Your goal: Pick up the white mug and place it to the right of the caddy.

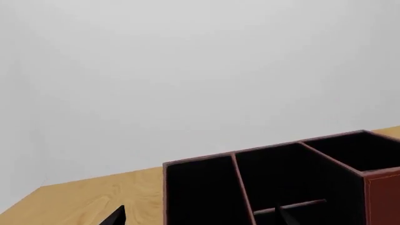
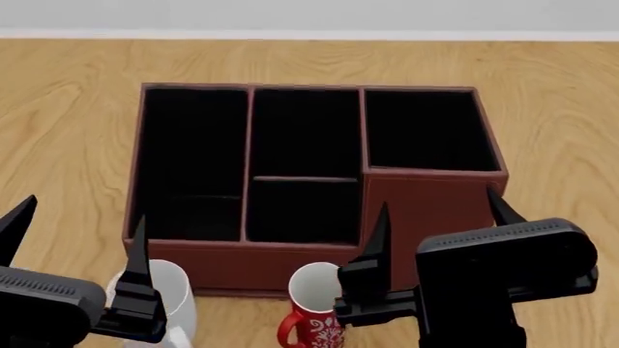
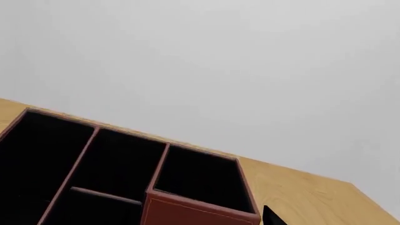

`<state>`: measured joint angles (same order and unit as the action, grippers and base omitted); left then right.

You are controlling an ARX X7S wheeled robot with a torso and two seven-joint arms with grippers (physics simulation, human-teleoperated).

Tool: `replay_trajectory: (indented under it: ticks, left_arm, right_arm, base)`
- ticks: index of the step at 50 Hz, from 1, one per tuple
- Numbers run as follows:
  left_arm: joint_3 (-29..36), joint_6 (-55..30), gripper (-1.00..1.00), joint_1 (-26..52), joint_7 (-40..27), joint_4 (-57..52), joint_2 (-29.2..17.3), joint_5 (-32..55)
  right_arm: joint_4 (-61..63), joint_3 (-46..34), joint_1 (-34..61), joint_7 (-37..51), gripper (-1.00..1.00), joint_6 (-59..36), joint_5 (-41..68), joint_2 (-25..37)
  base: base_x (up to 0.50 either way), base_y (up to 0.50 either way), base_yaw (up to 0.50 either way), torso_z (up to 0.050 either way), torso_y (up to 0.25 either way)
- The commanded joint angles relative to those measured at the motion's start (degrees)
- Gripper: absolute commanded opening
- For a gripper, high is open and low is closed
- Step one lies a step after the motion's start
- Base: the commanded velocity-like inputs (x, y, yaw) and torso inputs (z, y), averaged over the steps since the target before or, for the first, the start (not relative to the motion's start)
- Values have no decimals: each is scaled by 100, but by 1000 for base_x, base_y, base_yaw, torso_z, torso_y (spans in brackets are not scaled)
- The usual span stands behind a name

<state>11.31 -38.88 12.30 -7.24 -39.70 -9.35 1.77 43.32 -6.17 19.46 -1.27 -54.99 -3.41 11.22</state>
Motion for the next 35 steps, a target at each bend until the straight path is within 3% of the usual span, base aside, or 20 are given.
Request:
replay_trajectory:
  ticks: [1,35]
  left_arm:
    - [27,-34,100,5,-52,-65,-41,31]
    - [52,-91,100,16,-158,-193,-130,190]
  right_arm:
    - [79,19,-14,25,100,-39,39,21]
    - [254,46,-4,80,100,-169,138,92]
  base:
    - [238,0,0,0,0]
    - [237,0,0,0,0]
